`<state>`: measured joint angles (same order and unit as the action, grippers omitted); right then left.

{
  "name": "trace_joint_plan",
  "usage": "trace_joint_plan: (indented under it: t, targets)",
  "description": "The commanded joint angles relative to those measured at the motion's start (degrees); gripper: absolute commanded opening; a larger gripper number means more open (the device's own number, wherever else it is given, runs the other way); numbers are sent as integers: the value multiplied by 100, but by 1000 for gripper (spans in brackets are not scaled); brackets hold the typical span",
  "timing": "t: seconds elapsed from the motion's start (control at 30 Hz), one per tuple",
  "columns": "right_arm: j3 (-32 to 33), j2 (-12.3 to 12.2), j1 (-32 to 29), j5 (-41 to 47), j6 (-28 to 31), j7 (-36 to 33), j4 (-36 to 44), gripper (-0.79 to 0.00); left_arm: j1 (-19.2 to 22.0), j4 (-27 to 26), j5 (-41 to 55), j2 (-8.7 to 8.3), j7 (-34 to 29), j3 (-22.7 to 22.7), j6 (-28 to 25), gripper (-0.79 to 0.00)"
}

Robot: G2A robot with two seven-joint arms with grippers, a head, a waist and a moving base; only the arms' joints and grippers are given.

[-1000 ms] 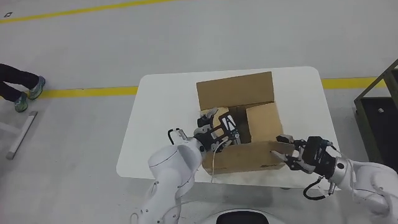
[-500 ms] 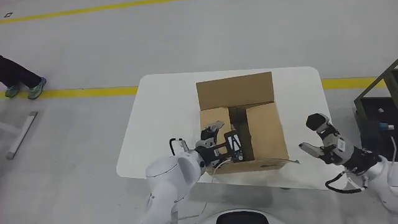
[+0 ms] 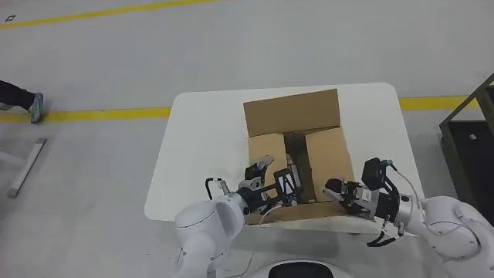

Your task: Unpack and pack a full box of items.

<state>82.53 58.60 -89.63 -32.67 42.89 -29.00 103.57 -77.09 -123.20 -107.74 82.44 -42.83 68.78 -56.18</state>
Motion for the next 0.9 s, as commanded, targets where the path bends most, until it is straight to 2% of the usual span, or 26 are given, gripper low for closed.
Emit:
trace_joint_plan:
  t: [0.0,0.23,0.67,0.77,0.87]
  targets:
    - [-64,-2,-32,-115,144,56,-93,-785,0,-1,0,1,0,-2,-4,0]
    - [-183,-9,-102,-640,490,363,-300,-785,0,-1,0,1,0,-2,-4,0]
    - [-589,61,60,-1476,325,1270,-570,-785,0,-1,0,1,0,-2,-4,0]
    - [-389,65,-2,-1379,299,1867,-447,-785,0,-1,0,1,0,-2,-4,0]
    - [167,47,-282,-1189,-71,2562,-374,-785,0,-1,0,1,0,-2,-4,0]
